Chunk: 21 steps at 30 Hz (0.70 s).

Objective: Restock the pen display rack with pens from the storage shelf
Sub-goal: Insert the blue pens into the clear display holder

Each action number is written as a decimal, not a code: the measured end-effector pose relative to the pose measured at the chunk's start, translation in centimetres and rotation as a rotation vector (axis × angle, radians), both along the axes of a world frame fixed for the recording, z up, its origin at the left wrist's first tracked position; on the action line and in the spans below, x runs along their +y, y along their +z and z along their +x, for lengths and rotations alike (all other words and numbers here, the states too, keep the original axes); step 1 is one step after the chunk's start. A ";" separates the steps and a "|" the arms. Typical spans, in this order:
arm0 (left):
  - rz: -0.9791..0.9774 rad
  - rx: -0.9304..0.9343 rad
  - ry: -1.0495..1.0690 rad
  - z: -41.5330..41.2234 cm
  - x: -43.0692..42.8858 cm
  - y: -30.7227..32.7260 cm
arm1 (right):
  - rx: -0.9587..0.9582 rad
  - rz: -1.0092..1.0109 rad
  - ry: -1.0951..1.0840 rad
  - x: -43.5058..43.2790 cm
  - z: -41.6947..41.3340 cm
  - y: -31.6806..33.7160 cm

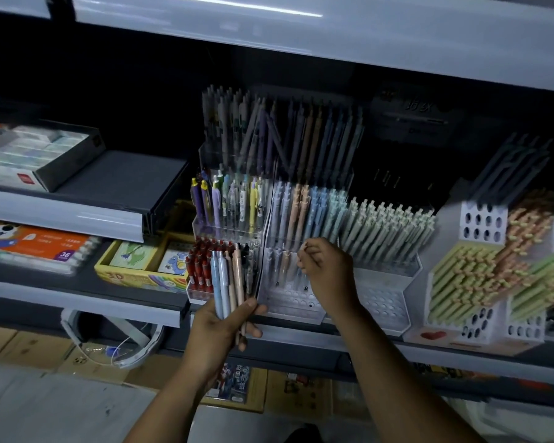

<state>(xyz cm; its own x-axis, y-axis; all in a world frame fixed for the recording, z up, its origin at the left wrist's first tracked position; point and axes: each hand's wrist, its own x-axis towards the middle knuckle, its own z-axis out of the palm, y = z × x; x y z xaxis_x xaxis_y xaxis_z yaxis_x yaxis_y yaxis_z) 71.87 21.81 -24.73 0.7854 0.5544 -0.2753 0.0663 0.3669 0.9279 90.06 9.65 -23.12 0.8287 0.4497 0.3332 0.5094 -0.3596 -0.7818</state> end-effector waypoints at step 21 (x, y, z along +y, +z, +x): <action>0.079 0.042 -0.057 -0.4 0.3 0.8 | -0.196 -0.264 0.025 0.5 1.1 -1.0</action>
<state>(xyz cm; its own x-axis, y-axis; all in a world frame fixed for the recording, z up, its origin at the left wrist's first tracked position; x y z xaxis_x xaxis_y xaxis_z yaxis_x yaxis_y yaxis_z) 71.48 22.09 -23.91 0.8049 0.5306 -0.2657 0.1241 0.2873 0.9498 91.15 10.20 -24.11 0.7479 0.5613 0.3545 0.6523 -0.5220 -0.5496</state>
